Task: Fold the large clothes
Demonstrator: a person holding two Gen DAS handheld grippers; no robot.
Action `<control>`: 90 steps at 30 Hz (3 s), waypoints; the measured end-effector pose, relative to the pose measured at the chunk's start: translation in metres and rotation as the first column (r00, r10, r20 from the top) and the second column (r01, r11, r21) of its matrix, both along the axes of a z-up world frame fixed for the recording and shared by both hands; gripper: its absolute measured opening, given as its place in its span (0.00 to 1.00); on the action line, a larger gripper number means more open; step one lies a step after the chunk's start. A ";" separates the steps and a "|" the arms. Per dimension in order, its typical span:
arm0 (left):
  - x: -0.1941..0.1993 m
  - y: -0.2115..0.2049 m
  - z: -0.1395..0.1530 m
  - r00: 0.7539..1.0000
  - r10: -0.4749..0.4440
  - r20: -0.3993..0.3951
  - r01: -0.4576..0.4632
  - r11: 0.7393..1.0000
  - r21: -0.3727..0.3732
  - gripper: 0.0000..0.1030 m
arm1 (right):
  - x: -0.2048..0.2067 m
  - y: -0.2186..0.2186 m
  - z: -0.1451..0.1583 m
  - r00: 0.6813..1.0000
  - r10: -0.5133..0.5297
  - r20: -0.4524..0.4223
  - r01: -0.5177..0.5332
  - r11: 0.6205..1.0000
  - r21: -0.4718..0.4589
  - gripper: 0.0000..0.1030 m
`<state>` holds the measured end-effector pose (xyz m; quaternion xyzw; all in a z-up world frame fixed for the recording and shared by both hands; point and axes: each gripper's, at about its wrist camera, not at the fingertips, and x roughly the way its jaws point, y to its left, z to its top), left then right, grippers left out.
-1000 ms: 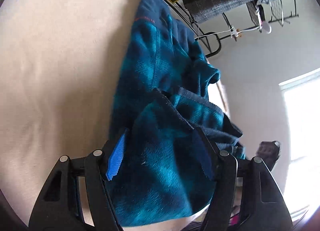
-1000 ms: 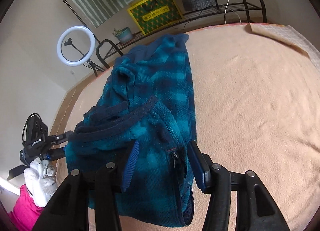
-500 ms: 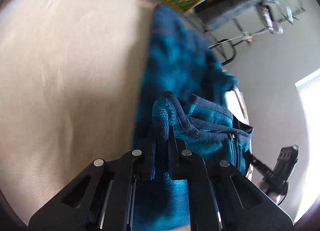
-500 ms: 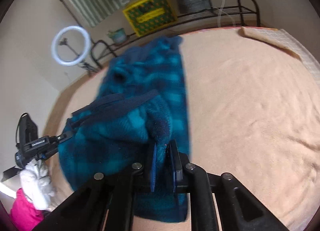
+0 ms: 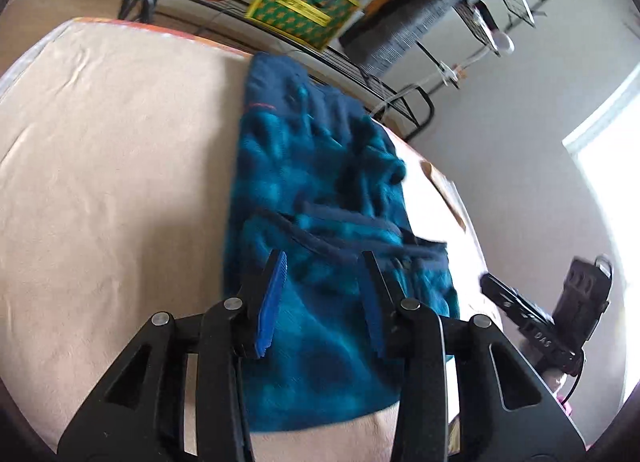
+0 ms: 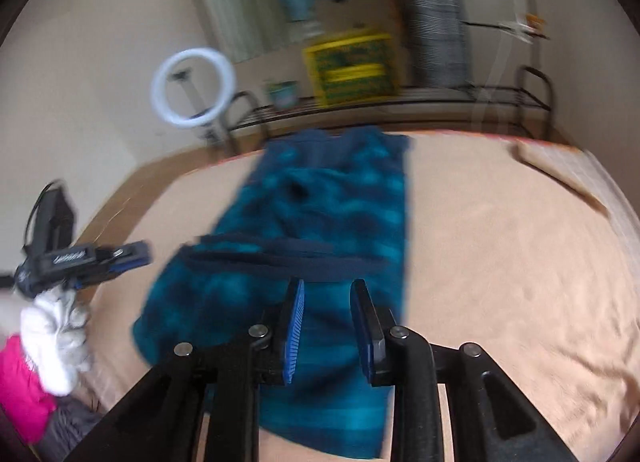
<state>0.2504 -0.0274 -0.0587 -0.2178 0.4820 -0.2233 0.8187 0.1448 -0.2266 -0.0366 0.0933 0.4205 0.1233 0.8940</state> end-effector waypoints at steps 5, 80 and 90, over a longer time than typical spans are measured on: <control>-0.008 -0.032 -0.014 0.997 -0.075 0.003 0.074 0.993 0.089 0.35 | 0.022 0.046 -0.023 0.995 0.084 -0.056 -0.086 0.995 -0.049 0.26; 0.234 -0.094 -0.001 0.980 -0.145 0.136 0.127 0.983 0.131 0.07 | 0.273 -0.071 -0.011 0.998 -0.061 0.011 0.060 0.994 0.092 0.10; 0.150 -0.082 0.054 0.959 -0.208 0.193 0.179 0.972 0.154 0.07 | 0.174 -0.055 0.044 0.999 -0.025 0.035 0.022 0.996 0.086 0.09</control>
